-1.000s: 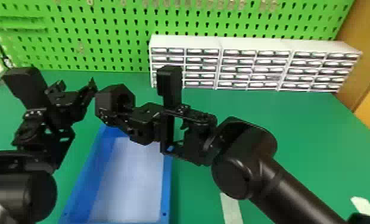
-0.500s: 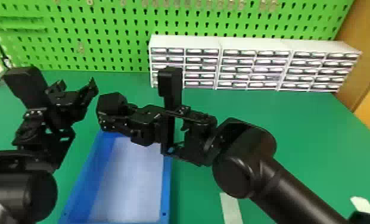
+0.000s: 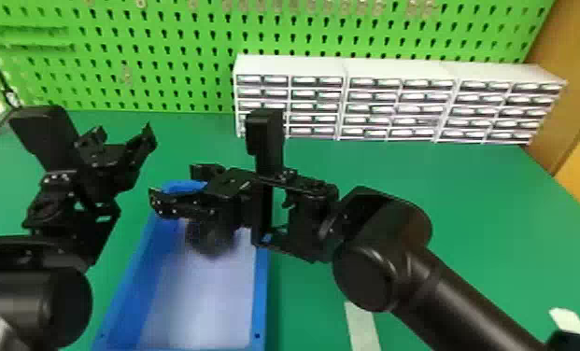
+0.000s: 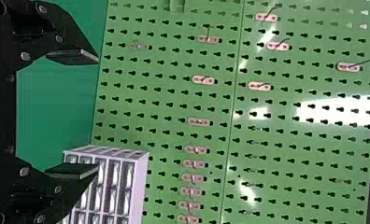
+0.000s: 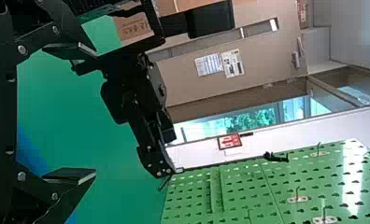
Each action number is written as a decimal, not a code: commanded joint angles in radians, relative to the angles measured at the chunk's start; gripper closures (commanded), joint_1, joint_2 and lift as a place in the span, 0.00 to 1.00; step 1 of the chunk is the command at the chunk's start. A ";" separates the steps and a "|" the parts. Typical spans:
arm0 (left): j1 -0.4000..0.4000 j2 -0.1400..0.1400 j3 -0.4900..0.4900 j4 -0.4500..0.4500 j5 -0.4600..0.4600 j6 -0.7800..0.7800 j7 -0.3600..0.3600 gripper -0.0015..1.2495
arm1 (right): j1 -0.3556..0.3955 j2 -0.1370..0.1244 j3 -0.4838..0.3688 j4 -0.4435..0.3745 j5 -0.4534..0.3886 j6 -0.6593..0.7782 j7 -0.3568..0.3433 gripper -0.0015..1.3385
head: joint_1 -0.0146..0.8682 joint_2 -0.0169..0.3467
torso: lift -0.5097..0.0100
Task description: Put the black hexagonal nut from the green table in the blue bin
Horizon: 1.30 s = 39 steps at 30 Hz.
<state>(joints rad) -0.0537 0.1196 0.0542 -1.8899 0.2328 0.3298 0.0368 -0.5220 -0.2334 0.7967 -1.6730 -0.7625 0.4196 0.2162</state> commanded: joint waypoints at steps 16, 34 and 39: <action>0.005 0.000 0.003 0.000 0.003 -0.002 0.000 0.35 | 0.039 0.003 -0.085 0.001 0.037 0.015 0.002 0.29 | 0.80 0.07 | 0.79; 0.011 0.000 0.010 0.000 0.006 -0.012 0.000 0.35 | 0.188 0.020 -0.410 -0.039 0.200 0.030 0.002 0.29 | 0.80 0.07 | 0.79; 0.014 0.000 0.012 0.000 0.010 -0.014 0.000 0.35 | 0.223 0.031 -0.495 -0.056 0.235 0.039 0.002 0.29 | 0.80 0.07 | 0.79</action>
<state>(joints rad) -0.0414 0.1196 0.0653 -1.8899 0.2408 0.3175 0.0368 -0.3244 -0.2103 0.3624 -1.7173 -0.5541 0.4538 0.2178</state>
